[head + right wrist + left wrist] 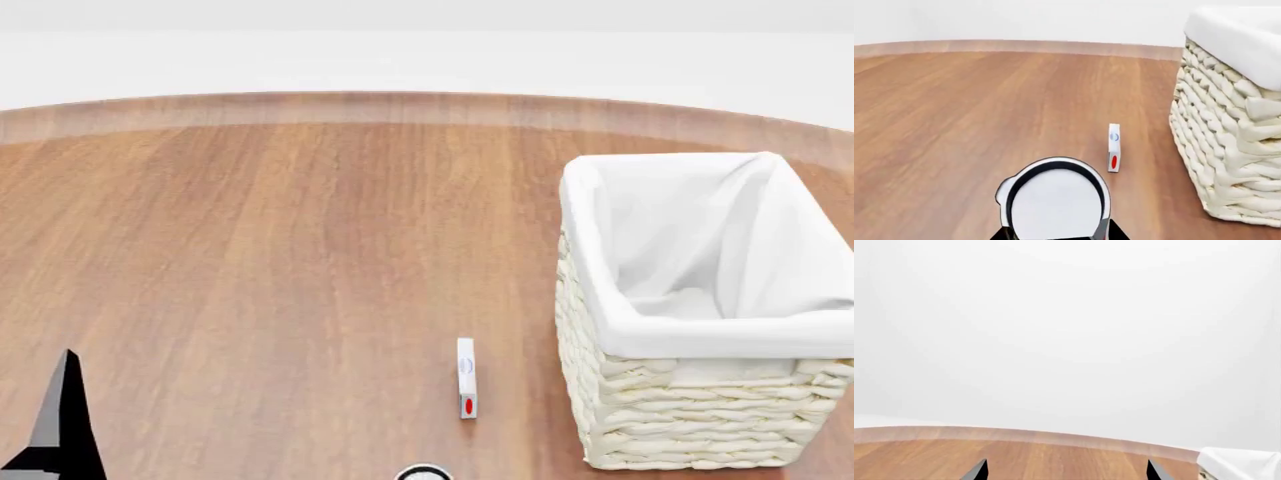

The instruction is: Pick up the tomato sauce, and put it in the basket.

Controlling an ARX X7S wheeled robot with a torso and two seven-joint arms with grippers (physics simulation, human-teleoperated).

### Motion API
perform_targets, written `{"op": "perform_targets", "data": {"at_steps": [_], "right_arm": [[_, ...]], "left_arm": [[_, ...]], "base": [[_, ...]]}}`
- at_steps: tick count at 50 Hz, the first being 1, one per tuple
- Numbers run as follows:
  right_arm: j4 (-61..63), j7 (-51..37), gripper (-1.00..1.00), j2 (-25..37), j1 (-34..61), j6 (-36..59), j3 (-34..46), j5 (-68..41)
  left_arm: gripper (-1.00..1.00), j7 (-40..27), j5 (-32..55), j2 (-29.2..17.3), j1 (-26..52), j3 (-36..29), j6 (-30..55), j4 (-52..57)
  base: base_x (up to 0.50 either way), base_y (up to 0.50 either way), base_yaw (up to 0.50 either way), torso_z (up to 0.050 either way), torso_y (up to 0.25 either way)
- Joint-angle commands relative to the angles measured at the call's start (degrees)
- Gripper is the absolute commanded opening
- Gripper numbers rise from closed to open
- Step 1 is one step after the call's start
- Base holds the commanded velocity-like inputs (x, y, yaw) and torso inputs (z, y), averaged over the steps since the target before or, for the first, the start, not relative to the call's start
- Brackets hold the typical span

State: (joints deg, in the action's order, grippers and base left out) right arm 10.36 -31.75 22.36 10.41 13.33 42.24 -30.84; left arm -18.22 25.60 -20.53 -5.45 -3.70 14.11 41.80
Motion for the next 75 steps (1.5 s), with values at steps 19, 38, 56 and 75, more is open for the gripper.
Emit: {"op": "perform_targets", "data": {"at_steps": [19,38,56,75], "right_arm": [[-7.7,3.6,-1.00,-2.6,15.3,6.9,-3.1,-1.0],[-13.4,7.1,-1.00,-3.9,31.4,15.3,-5.7,-4.4],[-32.9,12.9,-1.00,-7.7,52.1,18.6,-8.4,-4.0],[-69.3,21.1,-1.00,-12.8,72.4,12.5,-8.4,0.8]], "left_arm": [[1.00,-0.5,0.3,-0.7,-0.6,-0.1,-0.6,0.3],[1.00,-0.5,0.1,-0.6,-0.5,-0.8,-1.3,-1.0],[1.00,-1.0,0.1,-0.8,-0.2,-1.2,-1.2,-1.0],[1.00,-0.7,-0.3,-0.8,-0.7,-1.7,-2.5,-2.3]], "base": [[0.00,0.00,0.00,0.000,0.000],[0.00,0.00,0.00,0.000,0.001],[0.00,0.00,0.00,0.000,0.000],[0.00,0.00,0.00,0.000,0.001]]}}
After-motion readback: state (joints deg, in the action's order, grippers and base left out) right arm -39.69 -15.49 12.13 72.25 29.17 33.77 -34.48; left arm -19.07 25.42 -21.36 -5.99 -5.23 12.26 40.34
